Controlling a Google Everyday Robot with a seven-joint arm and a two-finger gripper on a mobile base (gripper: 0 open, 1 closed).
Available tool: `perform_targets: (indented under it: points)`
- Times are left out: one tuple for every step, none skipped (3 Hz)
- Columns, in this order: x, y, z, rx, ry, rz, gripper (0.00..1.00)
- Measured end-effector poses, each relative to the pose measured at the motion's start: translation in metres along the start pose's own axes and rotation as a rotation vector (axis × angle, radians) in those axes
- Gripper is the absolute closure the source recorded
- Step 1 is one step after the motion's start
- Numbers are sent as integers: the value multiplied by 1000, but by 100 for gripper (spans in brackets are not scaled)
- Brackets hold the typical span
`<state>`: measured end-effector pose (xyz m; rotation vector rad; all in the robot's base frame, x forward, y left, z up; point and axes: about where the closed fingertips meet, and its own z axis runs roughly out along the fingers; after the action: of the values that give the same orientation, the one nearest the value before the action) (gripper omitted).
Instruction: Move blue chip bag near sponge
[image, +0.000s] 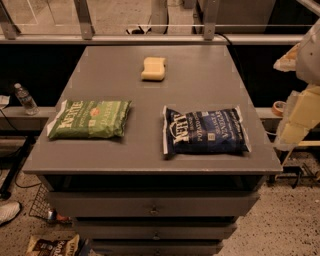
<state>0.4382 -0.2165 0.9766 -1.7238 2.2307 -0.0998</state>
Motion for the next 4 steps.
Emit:
perform_targets:
  points:
    - [0, 0, 0, 0, 0, 0, 0]
    - [-17, -12, 27, -1, -46, -24, 0]
    - [-36, -24, 72, -16, -130, -60, 0]
    - [-63, -24, 111, -26, -142, -99, 0]
